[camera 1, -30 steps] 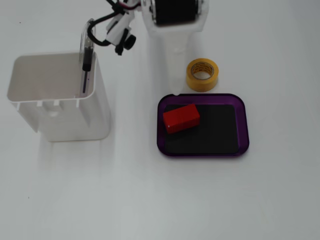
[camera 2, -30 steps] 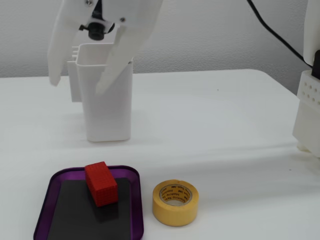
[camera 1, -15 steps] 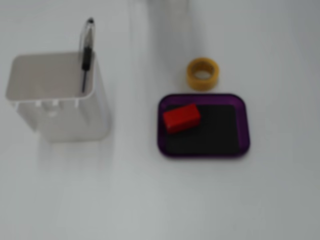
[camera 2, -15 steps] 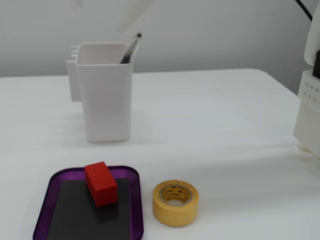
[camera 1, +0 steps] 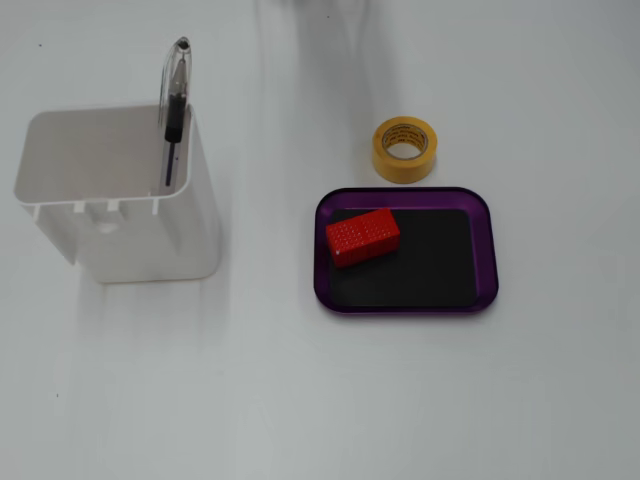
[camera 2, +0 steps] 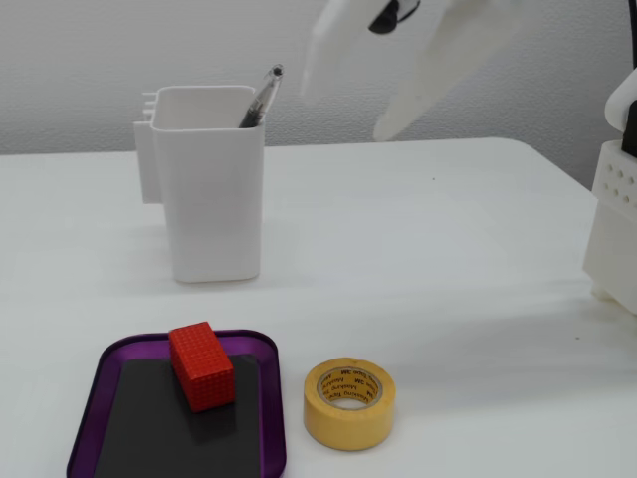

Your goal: Pick up the cube and place it in the box.

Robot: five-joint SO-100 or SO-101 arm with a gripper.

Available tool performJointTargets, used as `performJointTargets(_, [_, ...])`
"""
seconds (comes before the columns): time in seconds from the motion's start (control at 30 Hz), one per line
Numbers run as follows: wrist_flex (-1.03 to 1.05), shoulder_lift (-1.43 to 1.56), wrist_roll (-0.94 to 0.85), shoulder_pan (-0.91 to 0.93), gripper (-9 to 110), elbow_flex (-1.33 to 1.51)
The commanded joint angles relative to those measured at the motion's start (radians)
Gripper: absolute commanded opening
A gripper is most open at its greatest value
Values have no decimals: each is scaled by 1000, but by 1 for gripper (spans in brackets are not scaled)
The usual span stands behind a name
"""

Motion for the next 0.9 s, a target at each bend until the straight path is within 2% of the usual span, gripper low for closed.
performJointTargets(0.0, [-150,170,3,2,16,249])
performJointTargets(0.3, [-347,528,5,3,16,723])
performJointTargets(0.87, [-331,992,11,-5,15,1221])
